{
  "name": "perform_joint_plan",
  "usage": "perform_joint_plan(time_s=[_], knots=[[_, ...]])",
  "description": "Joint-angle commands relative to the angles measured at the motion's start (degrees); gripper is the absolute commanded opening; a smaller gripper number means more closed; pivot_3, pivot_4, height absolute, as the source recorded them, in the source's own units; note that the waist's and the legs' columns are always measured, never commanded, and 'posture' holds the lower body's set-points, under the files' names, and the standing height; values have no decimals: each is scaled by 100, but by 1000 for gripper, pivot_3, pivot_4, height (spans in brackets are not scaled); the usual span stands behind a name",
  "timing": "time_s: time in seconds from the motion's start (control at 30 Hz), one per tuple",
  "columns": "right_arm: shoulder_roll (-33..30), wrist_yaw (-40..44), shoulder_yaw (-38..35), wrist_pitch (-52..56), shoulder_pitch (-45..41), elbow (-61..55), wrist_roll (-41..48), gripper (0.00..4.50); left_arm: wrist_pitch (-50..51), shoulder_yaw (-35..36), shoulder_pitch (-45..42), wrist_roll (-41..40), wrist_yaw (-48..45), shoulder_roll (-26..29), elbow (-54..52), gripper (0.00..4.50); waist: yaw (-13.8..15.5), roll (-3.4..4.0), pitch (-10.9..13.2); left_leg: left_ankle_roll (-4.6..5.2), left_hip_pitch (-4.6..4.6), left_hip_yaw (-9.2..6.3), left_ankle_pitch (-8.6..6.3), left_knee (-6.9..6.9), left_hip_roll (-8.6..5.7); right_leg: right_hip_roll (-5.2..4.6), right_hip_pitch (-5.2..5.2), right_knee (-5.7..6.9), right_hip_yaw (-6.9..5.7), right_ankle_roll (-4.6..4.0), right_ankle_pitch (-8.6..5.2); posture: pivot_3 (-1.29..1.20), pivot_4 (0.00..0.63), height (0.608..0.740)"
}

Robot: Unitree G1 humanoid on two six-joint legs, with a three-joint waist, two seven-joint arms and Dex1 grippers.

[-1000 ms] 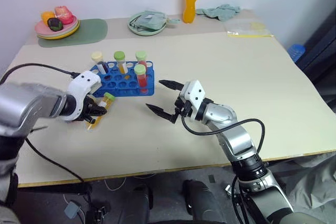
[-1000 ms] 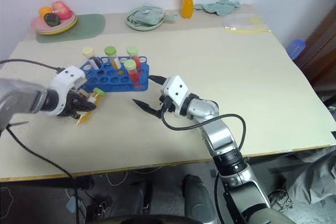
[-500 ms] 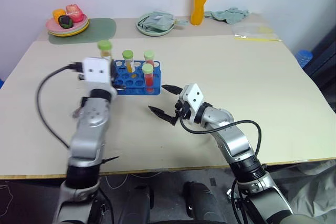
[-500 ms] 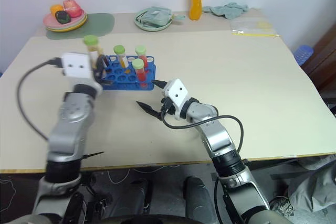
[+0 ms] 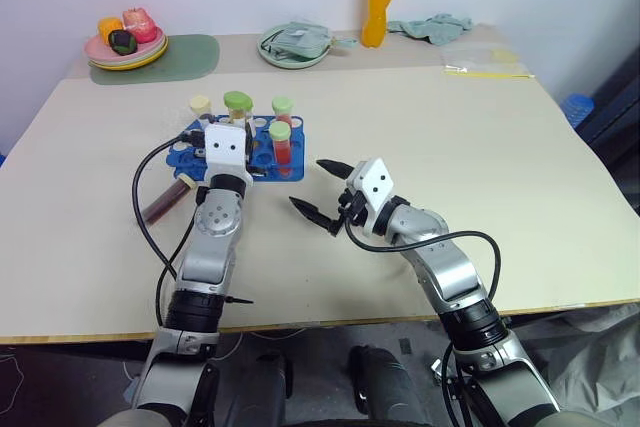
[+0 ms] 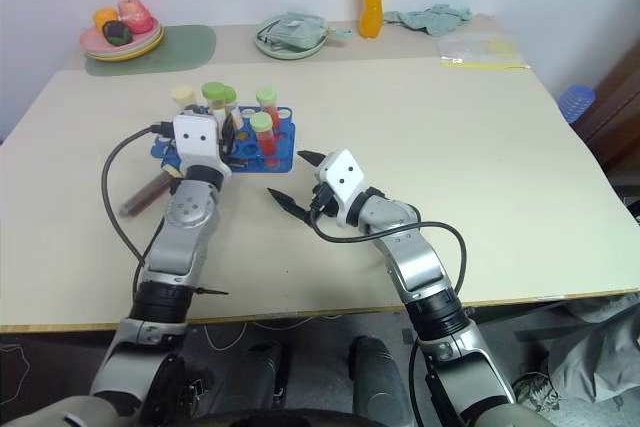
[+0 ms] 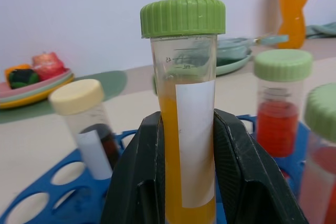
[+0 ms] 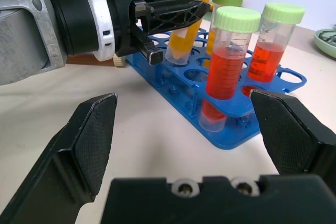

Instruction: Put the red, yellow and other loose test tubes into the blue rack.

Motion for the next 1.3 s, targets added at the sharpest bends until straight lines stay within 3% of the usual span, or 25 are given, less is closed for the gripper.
perform_joint_plan(time_s=[0.03,0.4,0.43,0.57,0.8,0.9,1.0,1.03,1.07,1.13,1.2,1.3], knots=[[12,-17,-58,-36,-15,-282,38,4500,-50,143,-95,-122,-108,-92,-18,704,2,0,0,0,0,0,0,0,0,0,0,0,0,0,0,0,150,740],[47,23,-23,-94,-109,-171,37,4500,-573,197,7,119,-159,-97,296,704,10,0,0,0,0,-2,0,2,0,0,1,1,-1,0,0,0,150,740],[51,24,-20,-95,-119,-169,35,4500,-602,225,53,66,-188,-113,243,1743,8,0,0,0,0,-2,0,1,0,0,1,1,-1,0,0,0,150,740],[71,33,-5,-80,-140,-205,42,4500,-669,482,247,-97,-131,-80,-338,3668,-2,0,0,0,0,-2,0,1,0,0,1,1,-1,0,0,0,150,740],[129,70,5,-38,-120,-233,105,4500,92,1561,391,-1245,-480,473,-2131,3668,-20,0,0,-1,1,-4,0,-1,3,2,-1,2,0,0,0,0,150,740],[170,76,20,-22,-105,-239,113,4500,1417,2134,313,-1911,-626,1156,-2548,3668,-24,0,0,-1,1,-5,0,-1,3,3,-1,3,-1,0,0,0,150,740],[194,91,29,-15,-103,-224,117,4500,3498,2606,495,-2411,-1087,2427,-2528,4453,-48,1,1,-1,3,-7,0,-1,4,8,0,6,-1,0,-1,0,150,740],[205,92,36,-13,-104,-219,112,4500,4044,2690,552,-2565,-1236,2765,-2498,4453,-62,1,1,0,4,-6,0,-1,4,8,0,7,-1,0,-1,0,150,740],[206,110,41,-21,-108,-200,112,4500,4895,2648,662,-2786,-1676,3454,-2360,4453,-99,-1,3,0,4,-7,0,-2,5,10,0,8,-1,0,-2,0,150,740],[213,156,63,-37,-131,-158,116,4500,5765,2325,868,-2996,-2722,4782,-1893,4453,-157,-6,6,0,4,-10,0,-7,5,12,0,10,-2,0,-4,0,150,740],[222,193,75,-58,-162,-110,117,4500,6043,1831,780,-3082,-3446,5587,-1482,4453,-168,-2,9,0,5,-13,0,-9,7,16,0,9,-4,0,-5,0,150,740],[249,254,107,-131,-229,-4,105,4500,5995,438,37,-2850,-4700,6371,-693,4453,-141,0,10,0,6,-18,0,-13,7,14,6,4,-13,-1,-7,0,150,740]])
